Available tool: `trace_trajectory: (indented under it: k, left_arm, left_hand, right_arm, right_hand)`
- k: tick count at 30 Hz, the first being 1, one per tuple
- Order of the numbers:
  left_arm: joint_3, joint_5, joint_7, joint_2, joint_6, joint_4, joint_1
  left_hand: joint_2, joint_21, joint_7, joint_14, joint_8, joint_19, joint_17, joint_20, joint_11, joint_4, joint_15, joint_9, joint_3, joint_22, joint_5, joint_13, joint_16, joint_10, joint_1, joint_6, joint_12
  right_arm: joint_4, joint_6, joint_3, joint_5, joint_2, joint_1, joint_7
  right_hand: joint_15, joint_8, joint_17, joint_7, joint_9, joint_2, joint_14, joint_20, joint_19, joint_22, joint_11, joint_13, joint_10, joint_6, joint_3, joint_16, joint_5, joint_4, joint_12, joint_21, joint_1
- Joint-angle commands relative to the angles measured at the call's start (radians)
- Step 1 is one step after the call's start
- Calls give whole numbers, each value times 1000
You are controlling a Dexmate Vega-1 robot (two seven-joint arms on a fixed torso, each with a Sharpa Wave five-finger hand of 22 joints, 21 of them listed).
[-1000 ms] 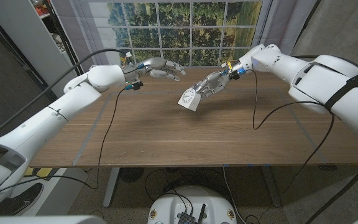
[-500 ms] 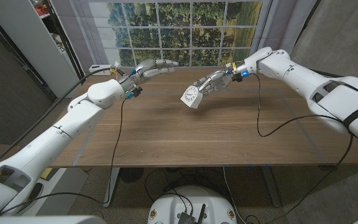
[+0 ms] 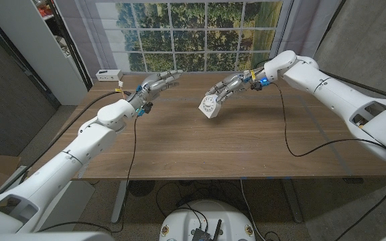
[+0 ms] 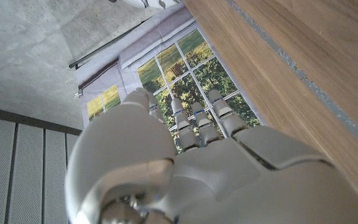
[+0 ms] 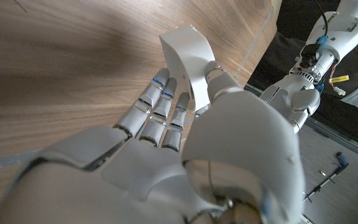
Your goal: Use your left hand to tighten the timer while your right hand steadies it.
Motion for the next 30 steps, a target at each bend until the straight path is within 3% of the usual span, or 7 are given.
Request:
trace_trajectory:
  k: [1,7,13,21,25,27,30]
  left_arm:
    - [-9,-54,67,-46,-39,20,59]
    - [-9,-54,96,-56,-52,20,82]
    - [-12,-55,103,-55,-62,19,93]
    - [-17,-53,83,-48,-94,27,97]
    - [-14,-52,39,-36,-113,35,85]
    - [-15,-50,27,-31,-121,34,82]
    - [-19,-49,20,-27,-132,32,83]
  left_hand:
    - [1,10,24,17,6,2,4,7,2,23,-3,1,17,6,-19,7,10,21,-23,4,10]
    - [3,12,33,22,4,3,5,13,10,38,3,0,32,7,-35,9,11,31,-37,1,14]
    - [4,14,37,24,5,4,6,14,10,45,5,0,43,7,-43,10,11,32,-43,3,15]
    - [-2,16,28,24,3,4,5,15,4,48,-4,0,60,8,-53,12,9,32,-49,-1,15]
    - [-8,19,21,37,-6,8,4,15,4,50,-14,-1,72,7,-66,14,11,31,-57,-25,14]
    - [-10,22,18,41,-14,13,2,10,12,54,-14,-2,79,7,-77,15,10,21,-68,-48,10]
    - [-10,23,21,40,-19,15,1,9,17,57,-14,-3,84,6,-85,16,8,18,-76,-65,9]
  right_arm:
    - [-30,126,-10,-114,-12,-26,-32]
    - [-56,161,-25,-209,-20,-40,-94]
    - [-57,165,-28,-241,-14,-46,-104]
    - [-150,125,15,-250,-47,-83,-167]
    - [-205,84,57,-225,-68,-122,-223]
    - [-223,63,86,-195,-73,-147,-257]
    - [-255,31,133,-146,-80,-193,-323]
  right_hand:
    - [-180,1,3,-14,2,3,-11,-92,-10,2,-13,4,-6,1,8,-8,6,-4,-7,2,11]
    - [-183,1,3,-17,2,5,-18,-94,-12,2,-14,5,-7,2,8,-12,5,-4,-9,2,16]
    - [-183,0,3,-21,3,5,-21,-96,-14,2,-17,5,-12,3,7,-14,4,-4,-13,1,19]
    - [-174,-3,0,-20,3,-2,-35,-82,-26,2,-12,4,-18,2,-2,-23,1,3,-18,-3,10]
    - [-164,-10,-1,-24,3,-9,-59,-64,-44,3,-7,3,-25,-10,-18,-33,-4,17,-24,-9,-17]
    - [-155,-17,1,-29,3,-13,-78,-42,-68,3,-3,0,-32,-18,-36,-39,-10,38,-31,-18,-54]
    - [-152,-28,-5,-23,0,-16,-109,-26,-82,1,5,-4,-42,-36,-48,-57,-13,52,-41,-25,-86]
